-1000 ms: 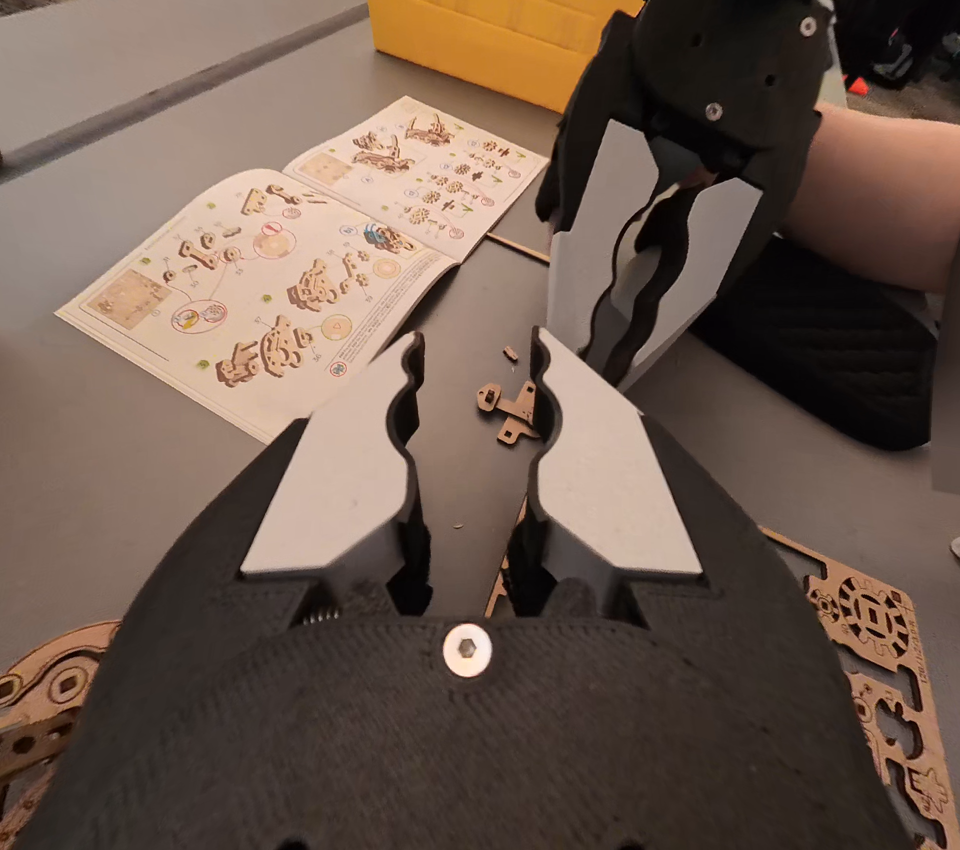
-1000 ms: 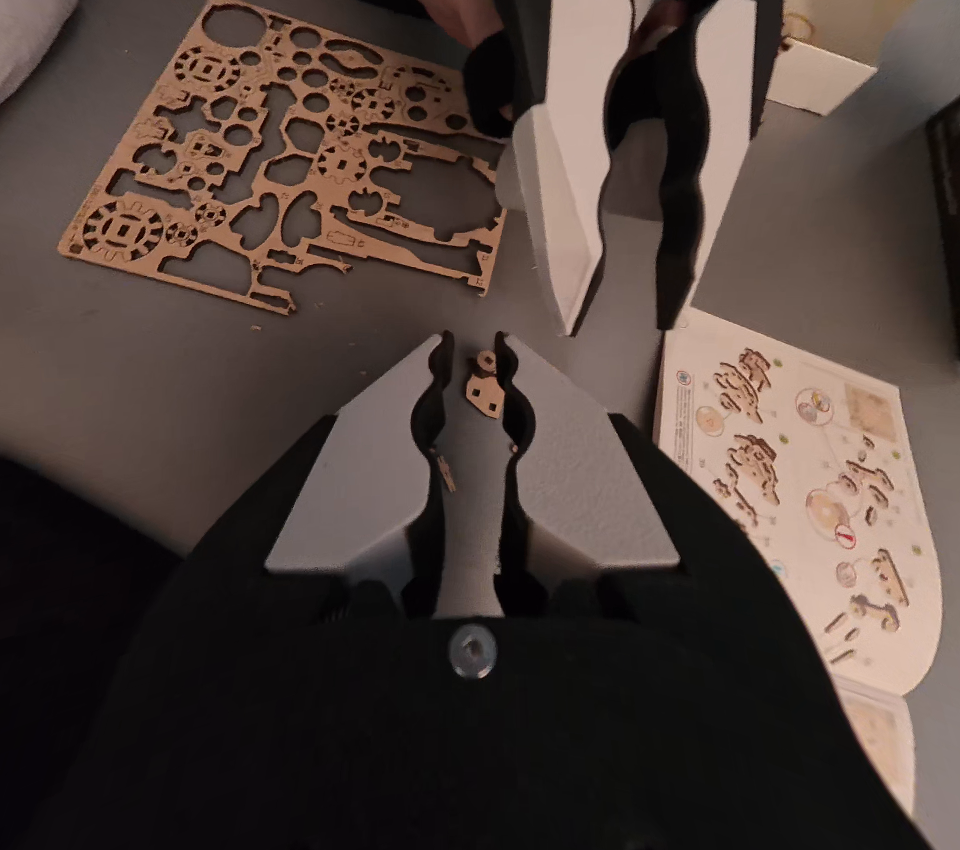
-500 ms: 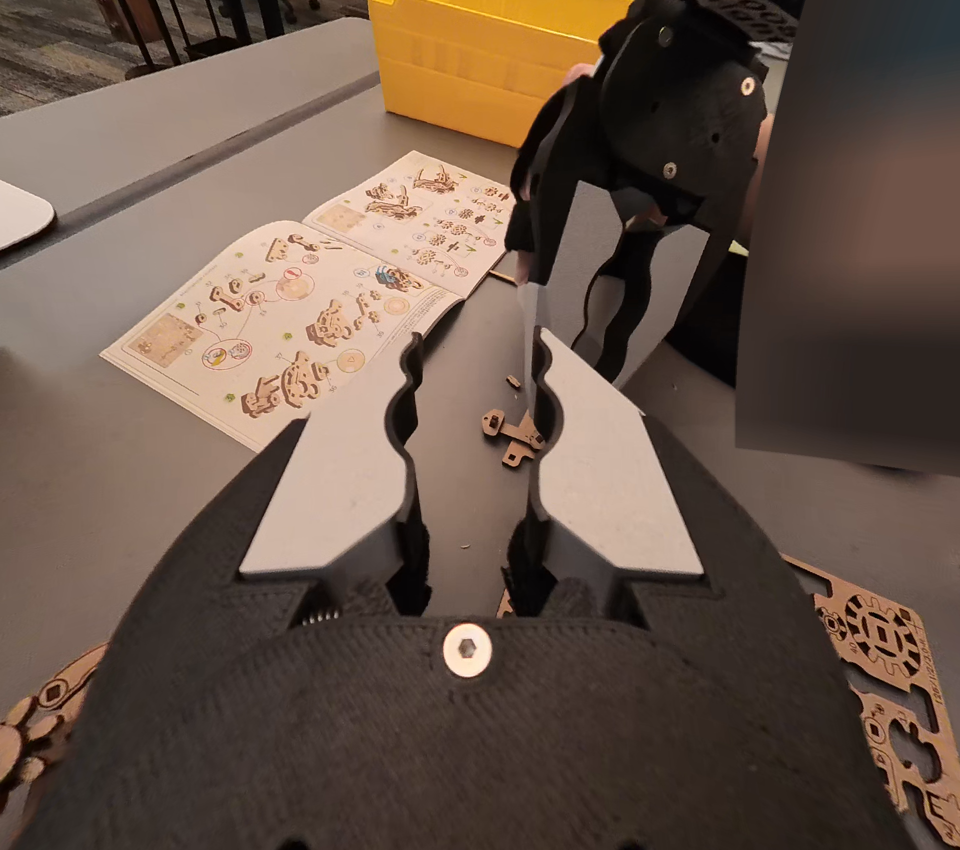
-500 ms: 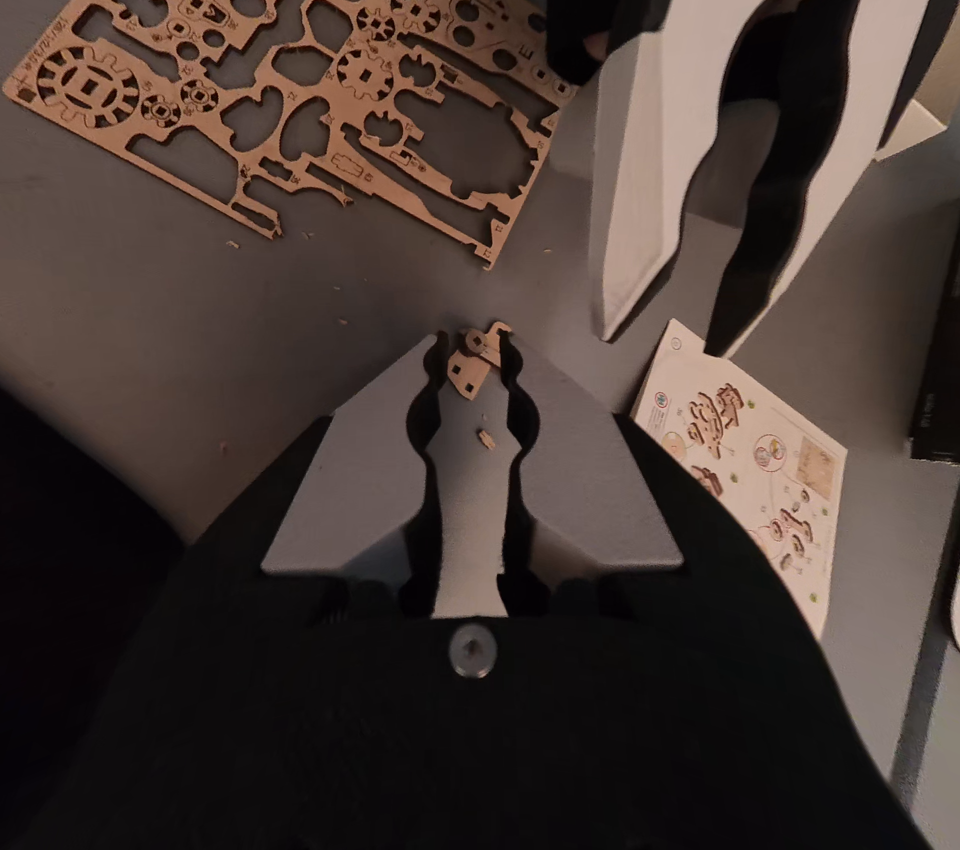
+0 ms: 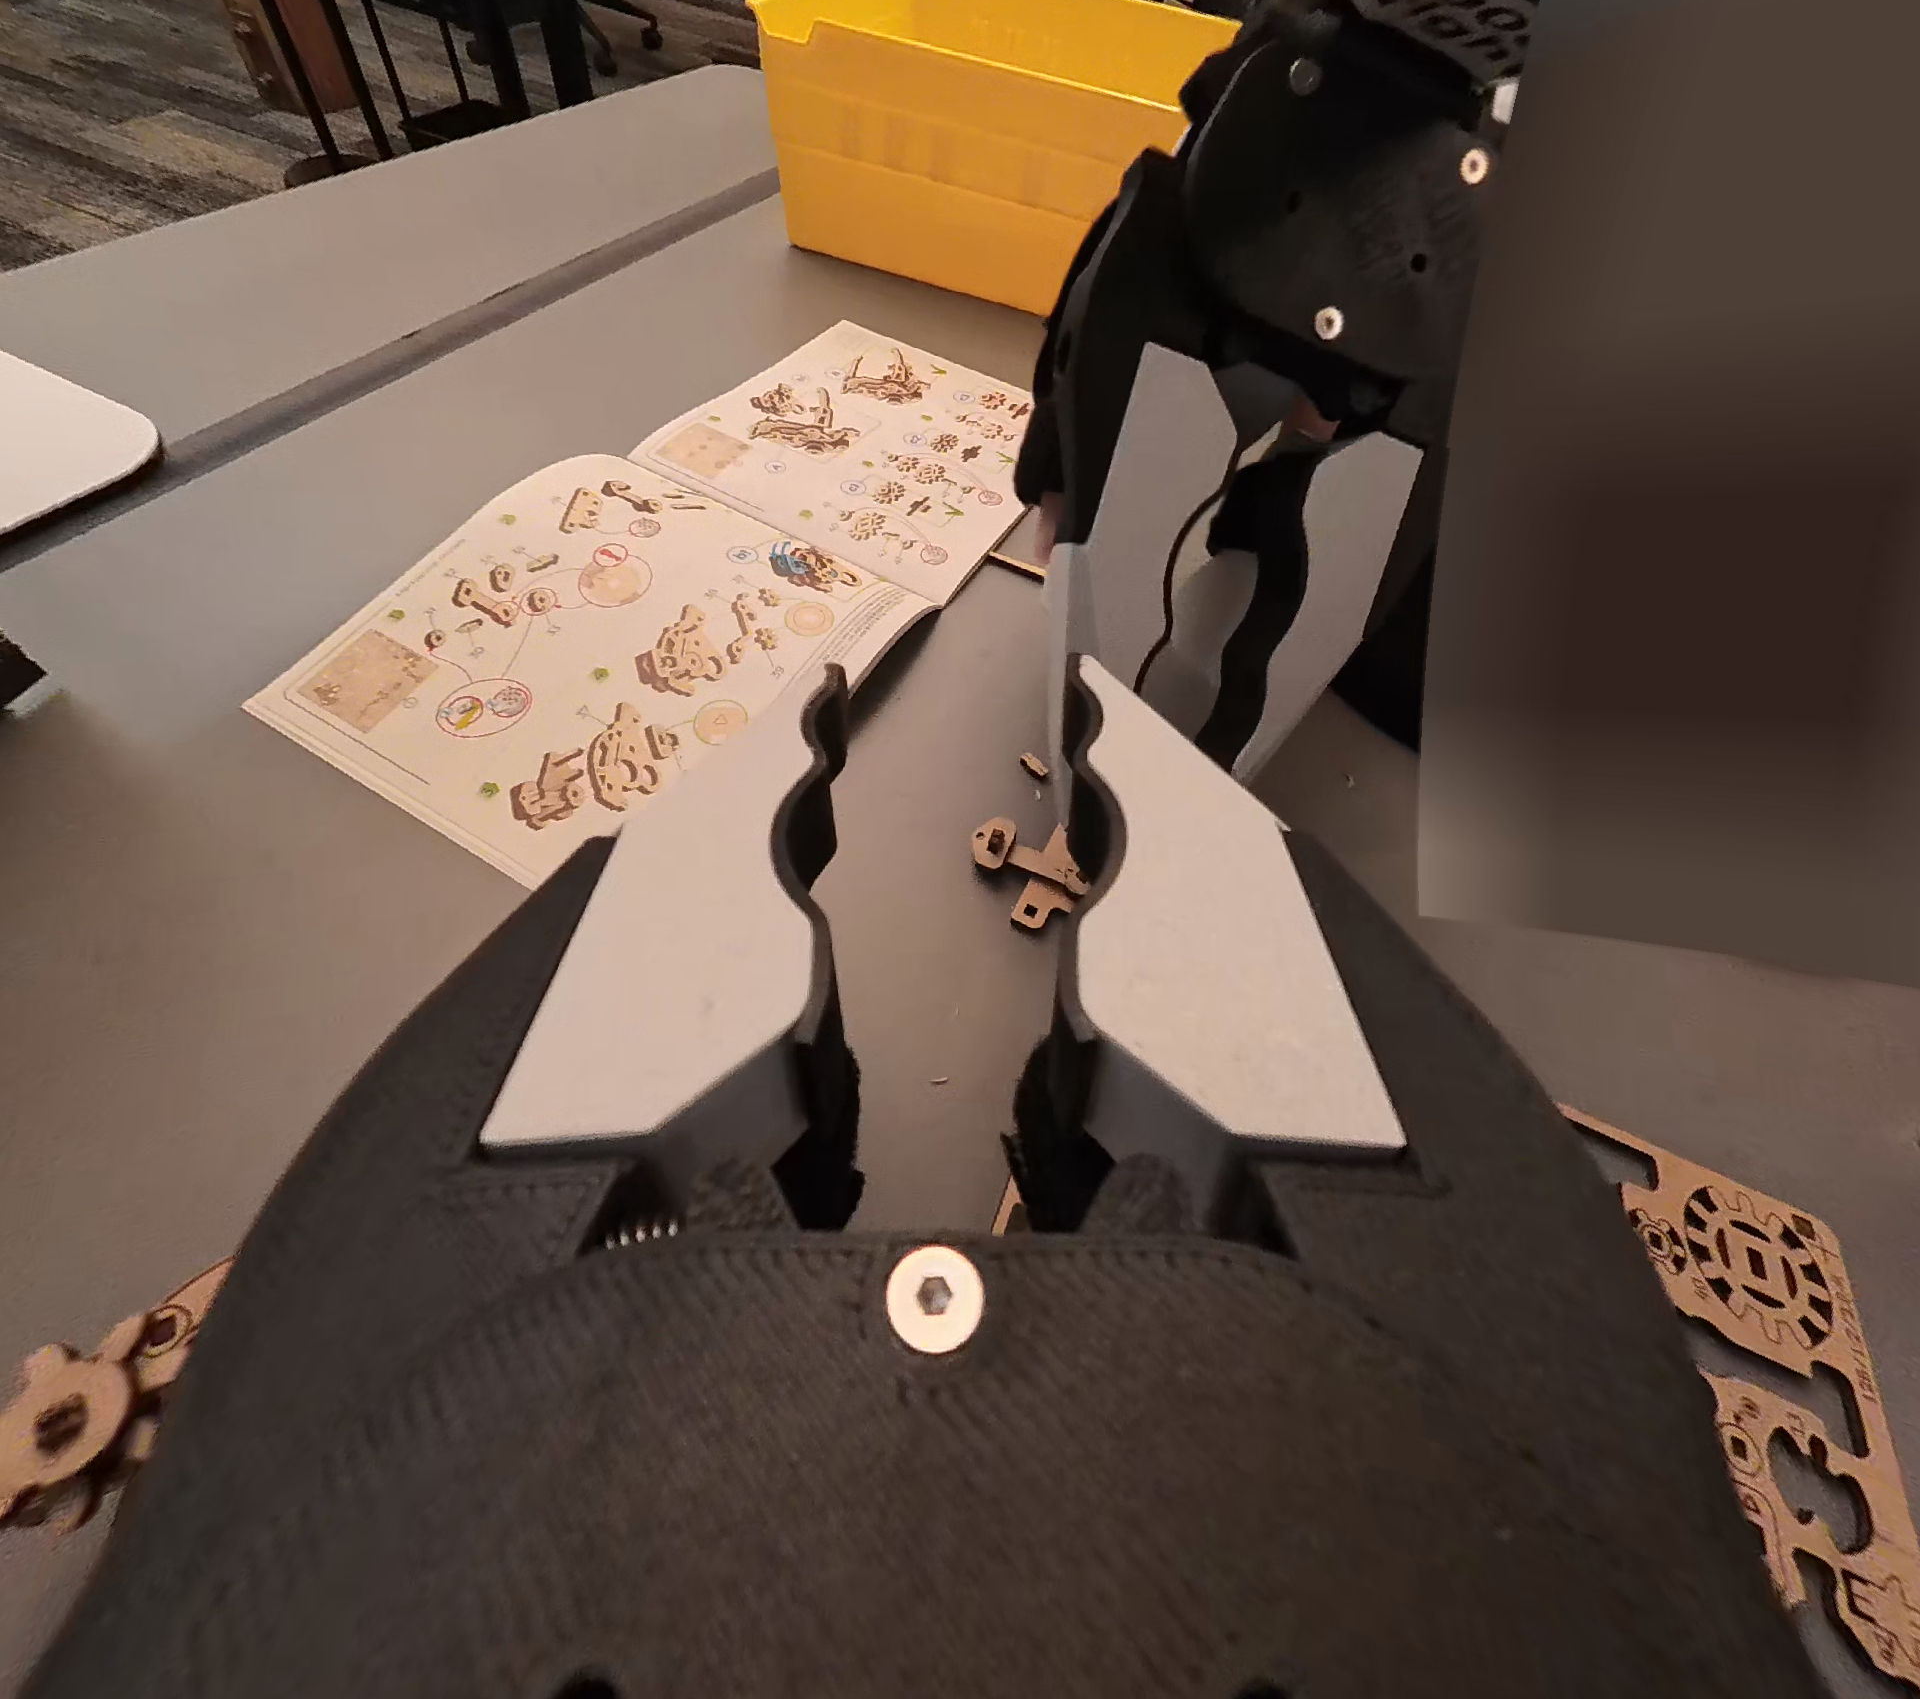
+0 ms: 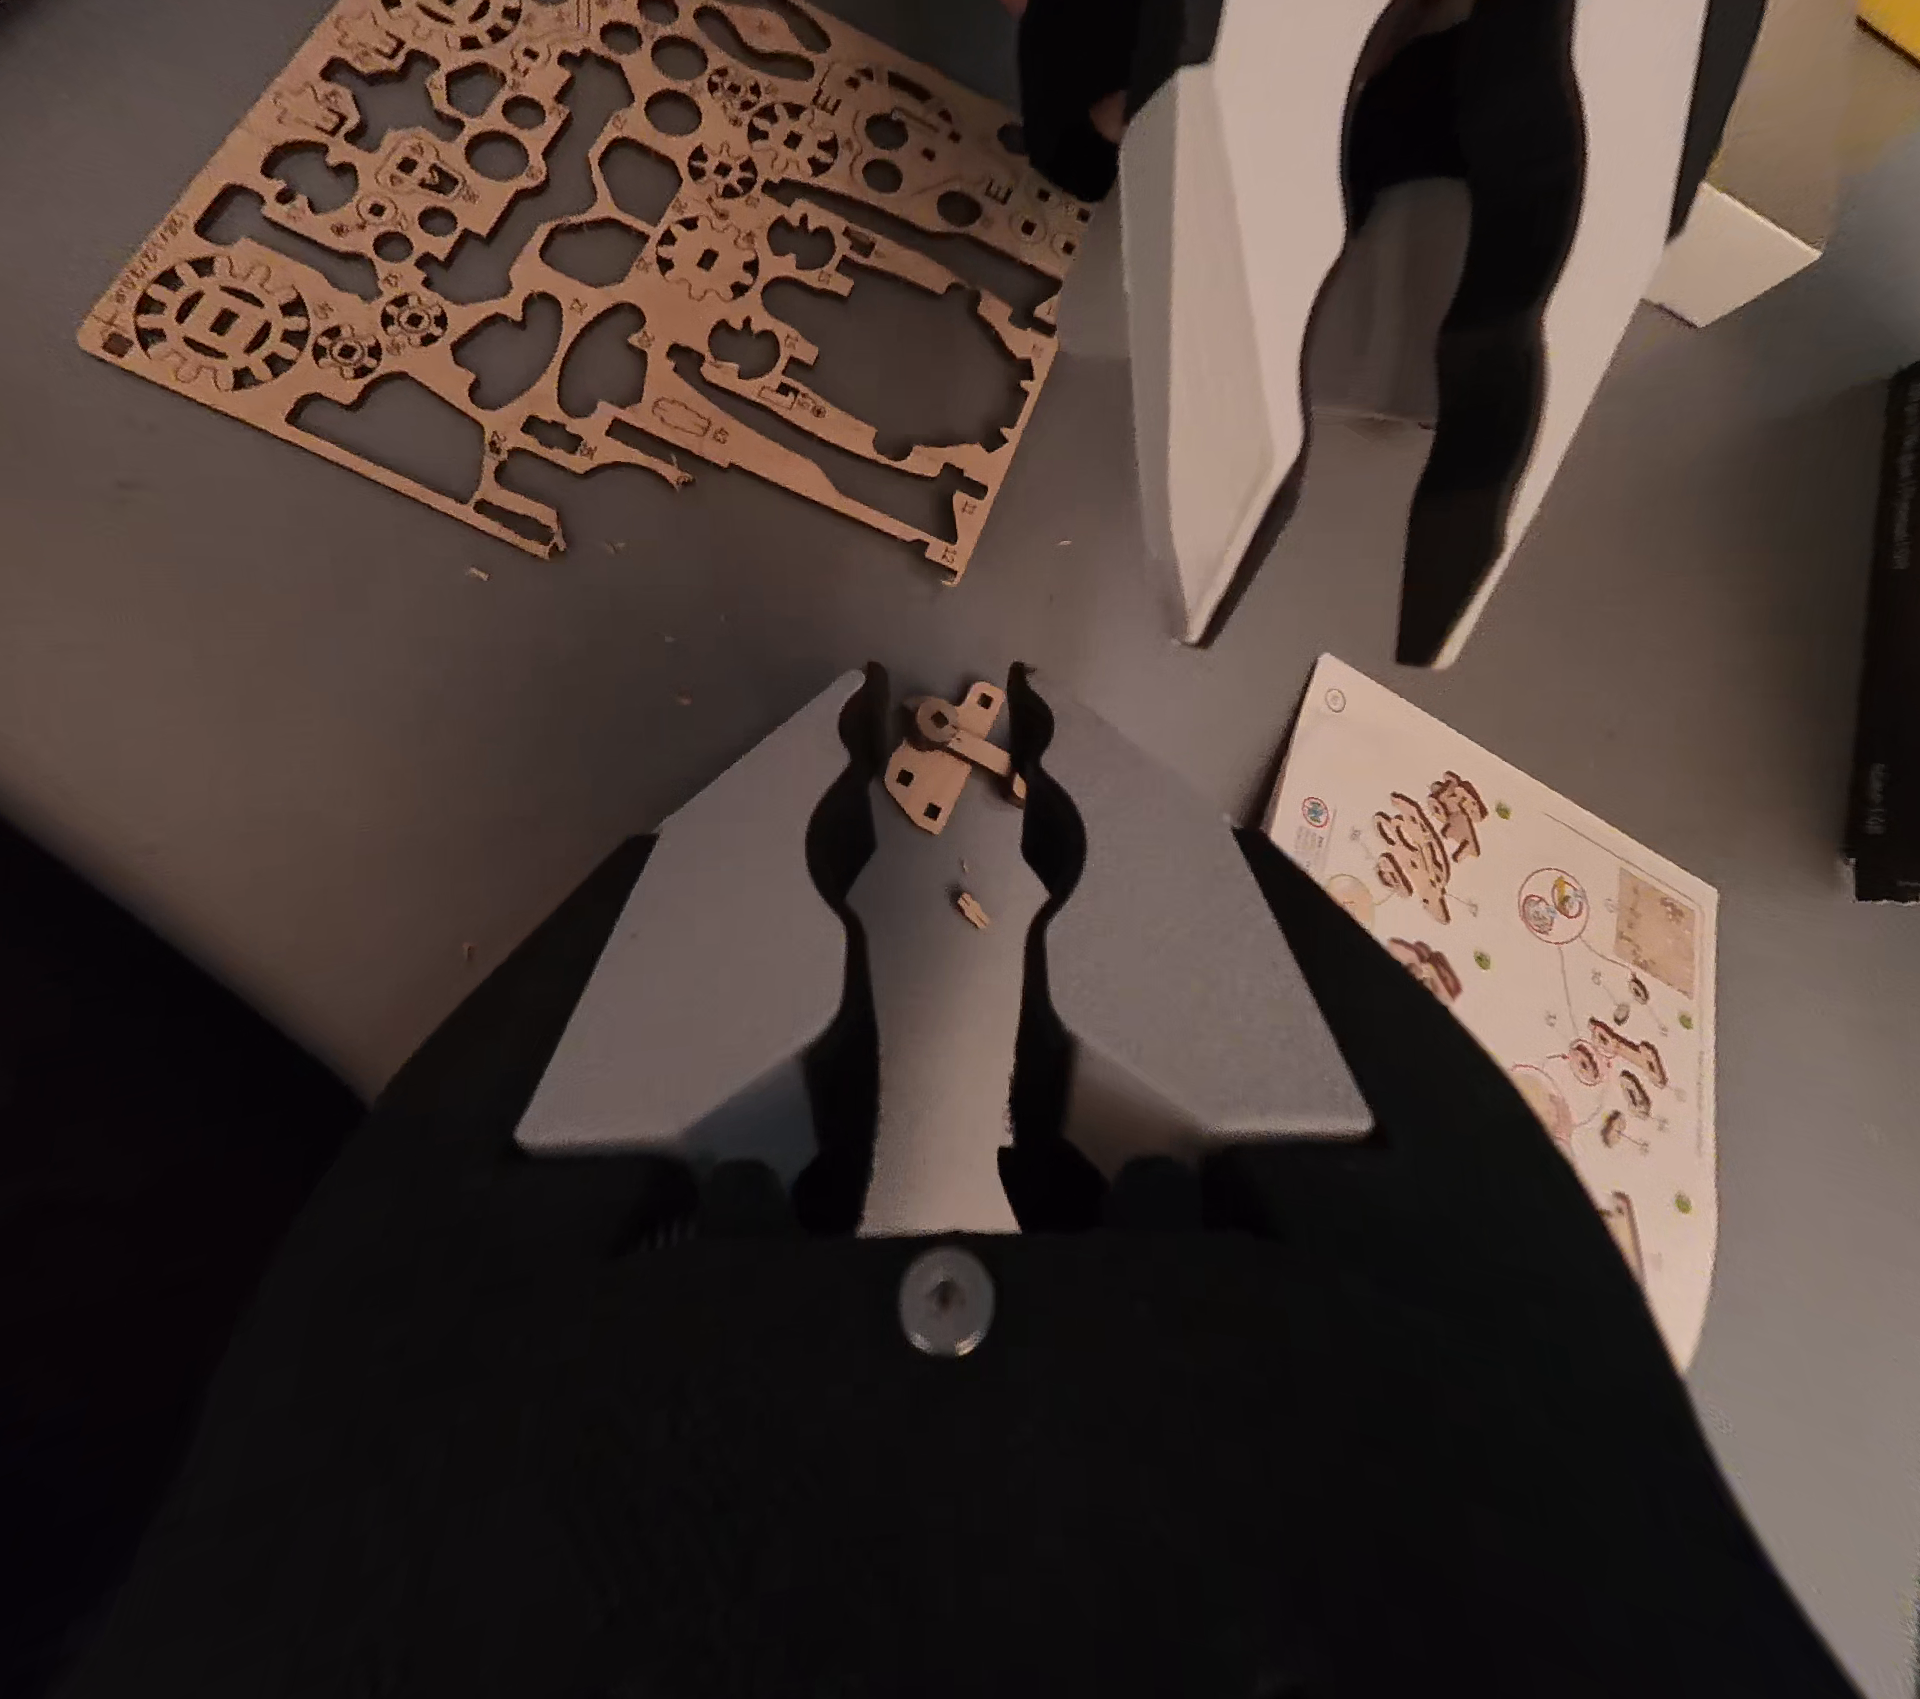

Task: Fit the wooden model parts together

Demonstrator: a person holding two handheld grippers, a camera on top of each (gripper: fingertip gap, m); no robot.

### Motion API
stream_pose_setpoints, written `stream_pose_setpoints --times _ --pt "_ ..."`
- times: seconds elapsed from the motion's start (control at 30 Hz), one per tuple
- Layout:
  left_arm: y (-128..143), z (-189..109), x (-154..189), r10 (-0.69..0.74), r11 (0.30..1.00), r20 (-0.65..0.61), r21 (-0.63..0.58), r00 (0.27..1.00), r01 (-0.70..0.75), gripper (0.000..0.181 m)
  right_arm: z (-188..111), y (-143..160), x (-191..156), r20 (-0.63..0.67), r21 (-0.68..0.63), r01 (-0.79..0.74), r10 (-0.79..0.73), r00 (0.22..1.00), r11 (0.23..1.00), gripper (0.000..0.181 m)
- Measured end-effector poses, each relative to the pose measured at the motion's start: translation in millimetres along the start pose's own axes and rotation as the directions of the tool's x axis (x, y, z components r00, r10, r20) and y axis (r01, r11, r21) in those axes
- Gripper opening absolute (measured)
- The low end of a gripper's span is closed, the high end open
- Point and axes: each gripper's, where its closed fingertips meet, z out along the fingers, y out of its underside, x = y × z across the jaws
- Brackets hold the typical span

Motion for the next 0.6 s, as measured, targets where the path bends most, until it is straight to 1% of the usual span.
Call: stream_pose_setpoints --times 0.1,0.23,0.37,0.5,0.6 --pt "-0.9 -2.3 -1.0 -0.008 1.0 0.0 0.006 1.0 0.008 0.039 1.7 3.9 -0.7 0.003 -0.008 -0.019 0.019 1.0 1.0 0.021" --pt "-0.9 -2.6 -1.1 -0.014 1.0 -0.004 0.008 1.0 0.014 0.039 5.0 8.5 5.5 -0.023 -0.044 -0.003 0.002 1.0 0.999 0.021" --pt "1.4 -0.9 0.4 -0.011 1.0 -0.009 -0.004 1.0 0.011 0.04 7.3 6.4 2.3 0.004 -0.053 0.0 0.001 1.0 0.999 0.02" --pt "2.3 -0.2 0.8 -0.007 1.0 -0.009 -0.01 1.0 0.007 0.04 7.3 8.4 -1.6 0.042 -0.05 -0.04 0.042 0.998 0.998 0.012" --pt "4.0 0.7 1.5 -0.013 1.0 -0.016 -0.017 1.0 0.013 0.04 8.7 9.0 -1.1 0.055 -0.038 -0.075 0.077 0.996 0.996 0.012"
